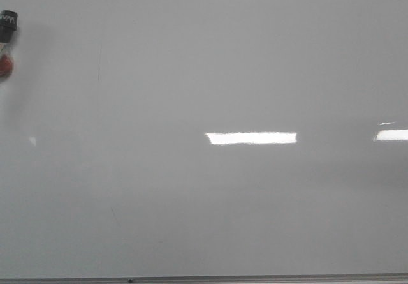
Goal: Write number 8 on whiteboard
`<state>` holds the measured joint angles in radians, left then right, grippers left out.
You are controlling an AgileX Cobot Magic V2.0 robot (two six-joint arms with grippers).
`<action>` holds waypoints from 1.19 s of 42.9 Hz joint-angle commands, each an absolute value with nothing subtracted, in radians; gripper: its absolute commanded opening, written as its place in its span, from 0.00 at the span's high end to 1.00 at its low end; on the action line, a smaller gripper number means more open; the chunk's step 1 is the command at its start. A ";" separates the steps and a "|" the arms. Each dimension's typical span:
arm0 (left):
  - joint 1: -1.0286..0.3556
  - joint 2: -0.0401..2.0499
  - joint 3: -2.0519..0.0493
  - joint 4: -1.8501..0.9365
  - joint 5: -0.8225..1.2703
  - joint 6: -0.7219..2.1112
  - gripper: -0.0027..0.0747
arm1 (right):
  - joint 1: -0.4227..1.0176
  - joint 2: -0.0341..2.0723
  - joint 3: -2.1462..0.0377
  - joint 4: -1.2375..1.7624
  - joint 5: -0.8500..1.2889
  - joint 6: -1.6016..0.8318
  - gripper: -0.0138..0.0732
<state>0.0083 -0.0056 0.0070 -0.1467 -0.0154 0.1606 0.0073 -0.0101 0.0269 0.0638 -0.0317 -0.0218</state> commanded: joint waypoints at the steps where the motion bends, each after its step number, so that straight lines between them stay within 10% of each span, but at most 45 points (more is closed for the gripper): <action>1: 0.000 -0.020 0.021 -0.155 -0.098 0.162 0.99 | 0.008 -0.028 0.025 0.055 -0.109 -0.022 0.92; 51: 0.000 -0.018 -0.072 -0.155 -0.122 0.162 0.99 | 0.008 -0.028 -0.097 0.056 -0.010 -0.022 0.92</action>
